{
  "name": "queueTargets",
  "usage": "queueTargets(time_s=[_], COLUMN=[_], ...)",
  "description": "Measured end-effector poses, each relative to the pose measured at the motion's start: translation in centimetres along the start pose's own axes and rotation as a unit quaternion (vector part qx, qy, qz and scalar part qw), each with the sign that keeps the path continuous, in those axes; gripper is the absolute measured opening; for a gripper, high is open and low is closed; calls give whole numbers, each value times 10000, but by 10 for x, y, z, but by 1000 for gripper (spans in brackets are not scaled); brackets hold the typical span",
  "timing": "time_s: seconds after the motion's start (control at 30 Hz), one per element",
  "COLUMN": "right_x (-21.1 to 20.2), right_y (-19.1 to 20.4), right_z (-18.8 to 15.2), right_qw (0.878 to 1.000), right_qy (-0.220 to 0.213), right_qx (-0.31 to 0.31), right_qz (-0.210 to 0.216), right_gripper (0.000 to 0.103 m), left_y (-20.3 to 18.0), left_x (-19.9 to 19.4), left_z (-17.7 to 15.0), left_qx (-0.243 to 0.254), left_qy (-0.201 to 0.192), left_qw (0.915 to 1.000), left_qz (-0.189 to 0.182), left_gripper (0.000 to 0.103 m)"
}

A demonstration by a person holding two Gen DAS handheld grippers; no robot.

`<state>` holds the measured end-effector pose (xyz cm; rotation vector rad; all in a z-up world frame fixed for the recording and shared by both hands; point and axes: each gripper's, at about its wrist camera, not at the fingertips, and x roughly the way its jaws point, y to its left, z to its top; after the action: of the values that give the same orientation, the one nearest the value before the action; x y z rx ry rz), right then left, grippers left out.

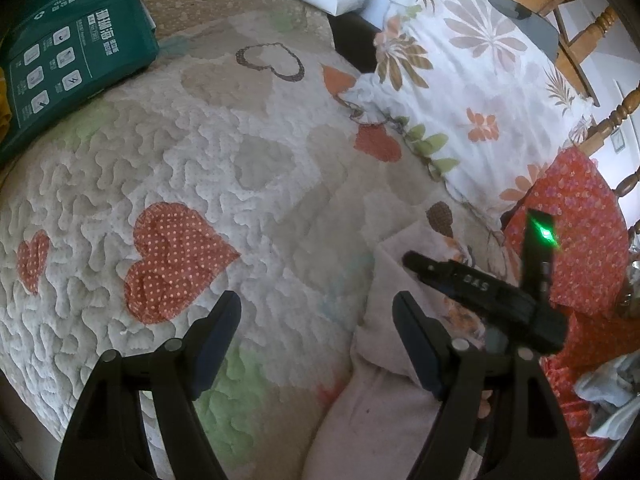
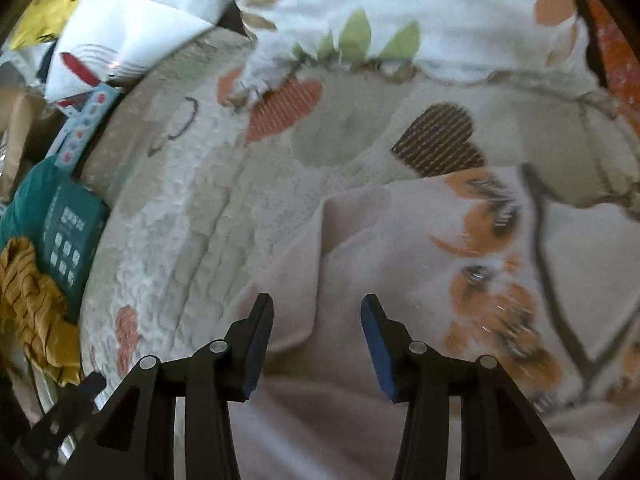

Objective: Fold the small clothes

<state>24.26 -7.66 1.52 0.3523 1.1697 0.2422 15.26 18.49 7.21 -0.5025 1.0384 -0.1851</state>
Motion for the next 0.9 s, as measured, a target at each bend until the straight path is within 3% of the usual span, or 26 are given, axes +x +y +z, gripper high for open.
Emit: queueTargets(time_s=[0.03,0.07,0.1,0.27,0.37,0.53,0.63,0.73,0.83,0.9], right_x=[2,4,4,-20,-27,1,5,-23,-65,-101], right_y=[1,4,9,40,52,56,42,26,0,-29], right_z=[1,1,2,21,49,78,79,67,39,15], right_qw=[9999,9995,9993,9954,9890,9746,9788,9869,9900,9908], right_qy=[47,115,136,-411,-784,-791,-607,-643,-617,-664], right_qx=[-9,-88,-204,-842,-998,-1245,-1055,-837,-687,-458], right_qz=[128,263,288,-188,-758,-1686,-1648,-1220,-1070,-1088], right_gripper=[29,9,3,3,3,2,2,6,18,33], left_y=[1,3,4,8,7,9,9,8,8,8], left_x=[0,0,0,2,3,4,4,0,-3,-3], left_z=[1,2,2,2,3,3,5,4,3,1], left_qx=[-21,-42,-72,-206,-164,-146,-185,-136,-94,-88], left_qy=[-1,2,9,60,60,72,59,28,42,94], left_qw=[10000,10000,10000,9998,9998,9998,9998,9999,9999,9999], left_qz=[-3,-7,-1,-26,-11,78,95,97,66,32], left_gripper=[77,77,77,78,78,78,78,78,78,78])
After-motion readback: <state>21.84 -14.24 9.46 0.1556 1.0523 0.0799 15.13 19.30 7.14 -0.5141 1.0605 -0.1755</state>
